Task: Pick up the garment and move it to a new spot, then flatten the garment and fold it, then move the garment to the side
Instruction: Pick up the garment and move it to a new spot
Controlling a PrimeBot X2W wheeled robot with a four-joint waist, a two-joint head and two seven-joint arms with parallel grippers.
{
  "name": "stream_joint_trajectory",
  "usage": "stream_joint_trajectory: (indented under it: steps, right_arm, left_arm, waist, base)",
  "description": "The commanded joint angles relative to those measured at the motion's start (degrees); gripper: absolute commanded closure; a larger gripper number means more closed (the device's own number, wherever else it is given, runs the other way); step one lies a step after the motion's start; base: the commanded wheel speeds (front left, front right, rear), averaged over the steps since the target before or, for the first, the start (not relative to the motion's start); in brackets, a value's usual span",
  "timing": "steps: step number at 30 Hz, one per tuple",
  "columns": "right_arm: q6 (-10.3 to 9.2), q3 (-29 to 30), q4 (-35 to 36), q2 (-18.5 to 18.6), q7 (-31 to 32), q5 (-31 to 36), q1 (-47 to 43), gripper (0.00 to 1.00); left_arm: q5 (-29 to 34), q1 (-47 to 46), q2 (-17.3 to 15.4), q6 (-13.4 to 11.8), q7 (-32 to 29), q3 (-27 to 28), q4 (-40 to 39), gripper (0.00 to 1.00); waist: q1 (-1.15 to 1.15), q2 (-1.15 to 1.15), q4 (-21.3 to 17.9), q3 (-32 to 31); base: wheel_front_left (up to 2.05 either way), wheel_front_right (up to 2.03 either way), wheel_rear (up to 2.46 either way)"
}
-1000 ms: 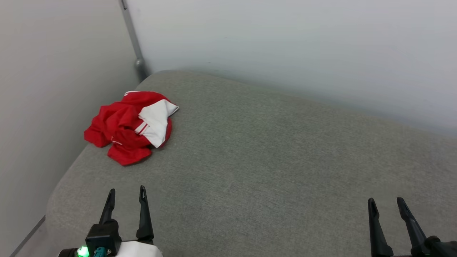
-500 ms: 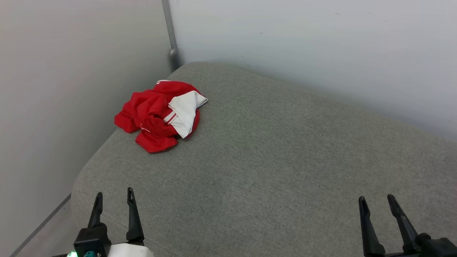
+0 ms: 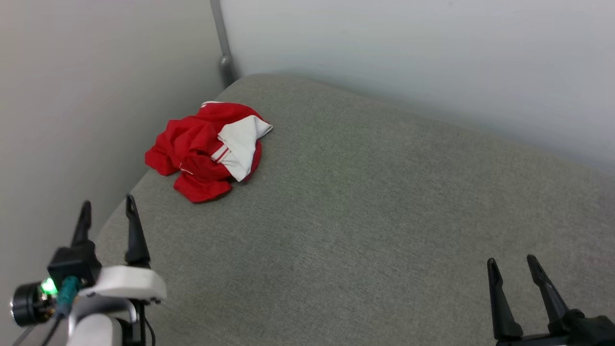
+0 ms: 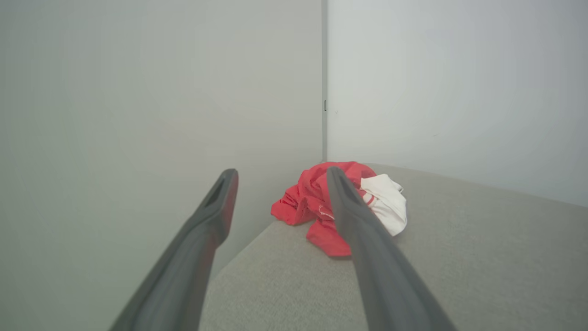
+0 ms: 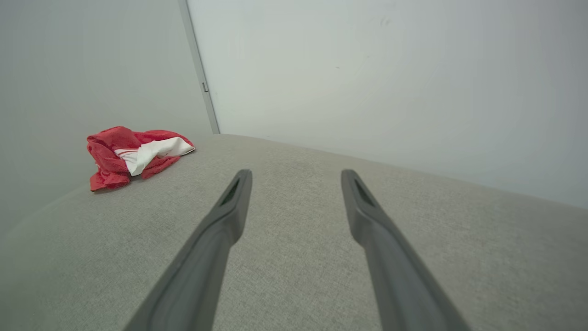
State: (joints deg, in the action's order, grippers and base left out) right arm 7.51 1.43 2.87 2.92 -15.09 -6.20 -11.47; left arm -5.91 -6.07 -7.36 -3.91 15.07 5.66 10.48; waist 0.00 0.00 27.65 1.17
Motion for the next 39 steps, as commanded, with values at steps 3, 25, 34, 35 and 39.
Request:
stream_joint_trajectory:
  steps: [3, 25, 34, 35, 39]
  right_arm:
    - [-0.04, 0.63, 0.55, -0.08, -0.12, 1.39, 2.0, 0.0]
    - [-0.04, 4.1, 5.8, -0.08, -0.12, 8.53, 11.79, 0.0]
    - [-0.04, 3.58, 9.16, -0.08, -0.12, 10.51, 15.95, 0.0]
    - [-0.04, 3.58, 9.16, -0.08, -0.12, 10.51, 15.95, 0.0]
    - [-0.04, 3.41, 10.7, -0.08, -0.12, 10.97, 17.5, 0.0]
  left_arm:
    - [-0.68, -6.53, -2.83, 1.86, 0.16, 1.84, 2.5, 0.0]
    - [-9.85, -45.31, -21.77, 10.84, -31.59, 0.68, 22.18, 0.0]
    - [-23.99, -50.48, -28.22, 11.23, -57.26, -10.45, 24.29, 0.0]
    - [-23.99, -50.48, -28.22, 11.23, -57.26, -10.45, 24.29, 0.0]
    - [-31.1, -49.36, -31.84, 11.24, -65.77, -13.45, 24.51, 0.0]
  waist:
    - [0.0, 0.0, -2.59, 3.33]
    - [0.0, 0.0, -12.94, 23.49]
    - [0.0, 0.0, -15.54, 31.57]
    - [0.0, 0.0, -15.54, 31.57]
    - [0.0, 0.0, -17.46, 34.28]
  base:
    - [0.0, 0.0, 0.0]
    - [0.0, 0.0, 0.0]
    - [0.0, 0.0, 0.0]
    - [0.0, 0.0, 0.0]
    - [0.0, 0.0, 0.0]
